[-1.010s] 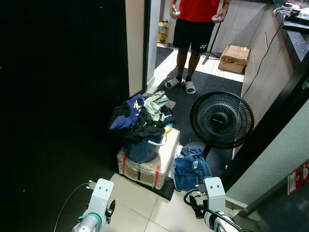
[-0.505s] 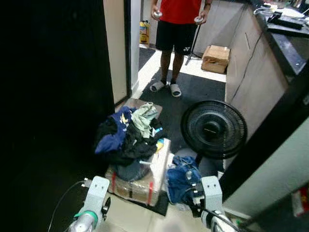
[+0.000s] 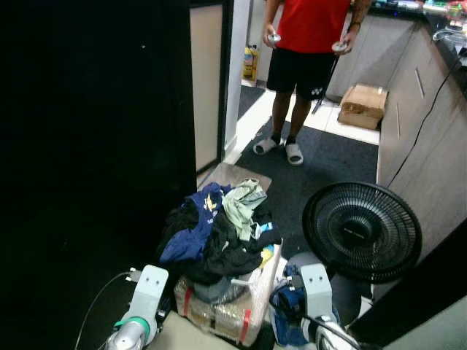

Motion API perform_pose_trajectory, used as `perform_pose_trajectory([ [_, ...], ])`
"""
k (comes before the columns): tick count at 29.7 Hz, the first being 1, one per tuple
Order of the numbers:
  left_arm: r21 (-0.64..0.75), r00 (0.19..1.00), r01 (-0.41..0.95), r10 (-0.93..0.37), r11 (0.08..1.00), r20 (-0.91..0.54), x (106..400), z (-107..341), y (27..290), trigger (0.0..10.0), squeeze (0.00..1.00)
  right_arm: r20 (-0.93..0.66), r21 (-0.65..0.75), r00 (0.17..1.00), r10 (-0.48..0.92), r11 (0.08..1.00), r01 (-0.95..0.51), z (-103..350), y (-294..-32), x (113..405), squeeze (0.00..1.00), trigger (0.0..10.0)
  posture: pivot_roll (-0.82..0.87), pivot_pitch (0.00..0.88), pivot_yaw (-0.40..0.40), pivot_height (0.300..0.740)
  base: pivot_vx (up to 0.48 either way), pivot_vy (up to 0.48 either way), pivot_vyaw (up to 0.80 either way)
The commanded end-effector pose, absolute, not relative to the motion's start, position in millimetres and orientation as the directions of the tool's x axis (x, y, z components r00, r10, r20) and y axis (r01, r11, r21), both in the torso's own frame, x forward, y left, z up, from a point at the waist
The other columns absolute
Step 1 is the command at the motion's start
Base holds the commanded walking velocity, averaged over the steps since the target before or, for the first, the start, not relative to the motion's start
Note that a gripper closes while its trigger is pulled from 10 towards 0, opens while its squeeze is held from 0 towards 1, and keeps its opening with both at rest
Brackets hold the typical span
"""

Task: Clothes washing

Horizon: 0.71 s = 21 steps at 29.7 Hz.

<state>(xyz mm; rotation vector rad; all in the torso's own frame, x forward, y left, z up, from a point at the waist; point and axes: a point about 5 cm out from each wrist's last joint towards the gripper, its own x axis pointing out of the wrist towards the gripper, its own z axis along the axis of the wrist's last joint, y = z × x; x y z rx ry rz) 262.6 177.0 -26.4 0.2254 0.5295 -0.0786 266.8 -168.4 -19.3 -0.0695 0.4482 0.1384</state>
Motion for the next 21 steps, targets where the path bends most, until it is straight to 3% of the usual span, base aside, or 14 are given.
perform_pose_trajectory([
  [1, 0.184, 0.850, 0.150, -0.032, 0.971, -0.527, 258.6, -30.7, 171.4, 10.0, 0.00, -0.457, -0.044, 0.885, 0.094, 0.991, -0.128, -23.1, -174.4, 262.5, 0.00, 10.0, -0.02, 0.010, 0.018, 0.740, 0.401, 0.000, 0.00],
  [10, 0.173, 0.849, 0.163, -0.049, 0.971, -0.527, 259.7, -30.2, 168.4, 10.0, 0.00, -0.459, -0.049, 0.886, 0.060, 0.994, -0.093, -23.5, -182.6, 261.1, 0.00, 10.0, -0.03, 0.010, 0.024, 0.740, 0.299, 0.000, 0.00],
  [21, 0.168, 0.852, 0.177, -0.066, 0.970, -0.519, 262.8, -27.9, 165.7, 10.0, 0.00, -0.448, -0.050, 0.892, 0.052, 0.995, -0.083, -21.2, -183.2, 263.7, 0.00, 10.0, -0.03, 0.009, 0.030, 0.740, 0.000, 0.000, 0.00],
])
